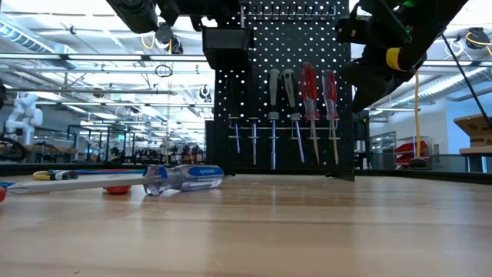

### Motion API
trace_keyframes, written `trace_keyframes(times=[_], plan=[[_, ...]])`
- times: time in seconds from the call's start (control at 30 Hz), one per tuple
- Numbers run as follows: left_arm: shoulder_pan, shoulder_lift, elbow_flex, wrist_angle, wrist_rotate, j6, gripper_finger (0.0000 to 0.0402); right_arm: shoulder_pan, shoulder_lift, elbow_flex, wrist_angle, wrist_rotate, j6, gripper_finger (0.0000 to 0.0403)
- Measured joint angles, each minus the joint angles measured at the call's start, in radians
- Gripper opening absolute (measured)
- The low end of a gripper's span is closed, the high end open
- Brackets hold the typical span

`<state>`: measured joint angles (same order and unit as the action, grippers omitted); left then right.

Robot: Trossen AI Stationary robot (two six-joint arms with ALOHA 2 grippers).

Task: Hang tools onto peg board
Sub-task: Hang the blue flat screwdriver on the peg board

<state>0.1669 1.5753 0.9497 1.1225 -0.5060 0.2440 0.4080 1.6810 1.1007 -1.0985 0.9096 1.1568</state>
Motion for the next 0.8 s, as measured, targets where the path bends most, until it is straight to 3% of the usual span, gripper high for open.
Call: trace_keyframes(times=[0.4, 0.8], plan=[[-0.010, -0.003, 0.000, -0.010, -0.029, 0.006, 0.0055, 0.000, 0.000, 0.000, 0.007, -0.001, -0.001, 0.0000], [-0.033, -0.024, -0.001, -0.111, -0.085, 0.001, 0.0162, 0.001, 0.000, 0.000, 0.023, -0.026, -0.017, 0.0000]])
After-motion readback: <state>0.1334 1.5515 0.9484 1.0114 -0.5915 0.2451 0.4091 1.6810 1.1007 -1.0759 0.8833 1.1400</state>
